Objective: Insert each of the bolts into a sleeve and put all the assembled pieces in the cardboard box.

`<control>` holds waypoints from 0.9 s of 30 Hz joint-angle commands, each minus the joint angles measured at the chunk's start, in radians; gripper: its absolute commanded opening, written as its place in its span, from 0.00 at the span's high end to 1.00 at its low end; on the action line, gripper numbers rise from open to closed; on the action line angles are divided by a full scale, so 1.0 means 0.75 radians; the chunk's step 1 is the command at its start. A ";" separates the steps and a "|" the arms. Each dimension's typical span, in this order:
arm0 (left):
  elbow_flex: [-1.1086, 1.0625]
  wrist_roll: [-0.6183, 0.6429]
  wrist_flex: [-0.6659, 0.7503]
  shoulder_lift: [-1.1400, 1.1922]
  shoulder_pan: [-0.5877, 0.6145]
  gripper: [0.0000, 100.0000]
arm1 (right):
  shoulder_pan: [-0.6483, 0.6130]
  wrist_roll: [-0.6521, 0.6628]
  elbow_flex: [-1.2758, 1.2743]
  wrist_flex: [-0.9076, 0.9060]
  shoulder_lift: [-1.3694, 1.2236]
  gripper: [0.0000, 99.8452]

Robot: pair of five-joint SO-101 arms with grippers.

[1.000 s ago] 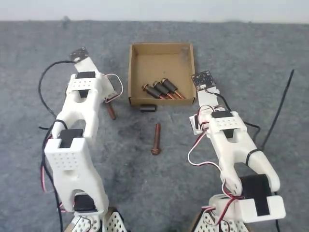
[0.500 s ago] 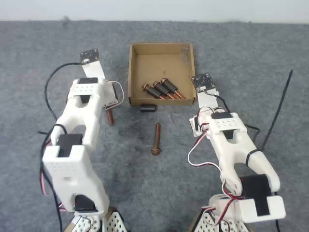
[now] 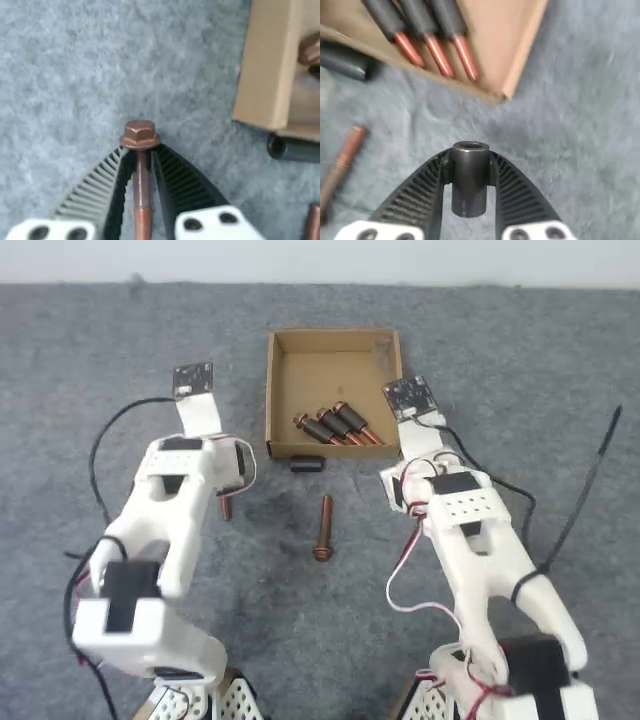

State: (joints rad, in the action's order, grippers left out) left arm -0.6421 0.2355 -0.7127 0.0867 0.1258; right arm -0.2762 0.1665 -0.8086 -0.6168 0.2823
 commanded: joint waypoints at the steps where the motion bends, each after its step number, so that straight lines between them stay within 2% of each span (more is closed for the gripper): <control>1: -0.124 -0.018 0.113 -0.198 0.002 0.99 | -0.071 -0.004 -0.006 0.134 0.152 0.99; 6: -0.173 -0.018 0.117 -0.227 0.063 0.99 | -0.148 -0.010 -0.119 0.418 0.157 0.99; 15: -0.181 -0.018 0.113 -0.227 0.117 0.99 | -0.216 -0.004 -0.348 1.173 0.154 0.99; 21: -0.181 -0.018 0.113 -0.227 0.117 0.99 | -0.212 -0.008 -0.368 1.271 0.140 0.99; 27: -0.181 -0.018 0.113 -0.227 0.115 0.99 | -0.208 -0.004 -0.278 1.308 -0.079 0.99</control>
State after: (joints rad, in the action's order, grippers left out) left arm -0.7802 0.2355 -0.6513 -0.0176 0.2087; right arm -0.4312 0.1665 -1.0986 0.3145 0.3053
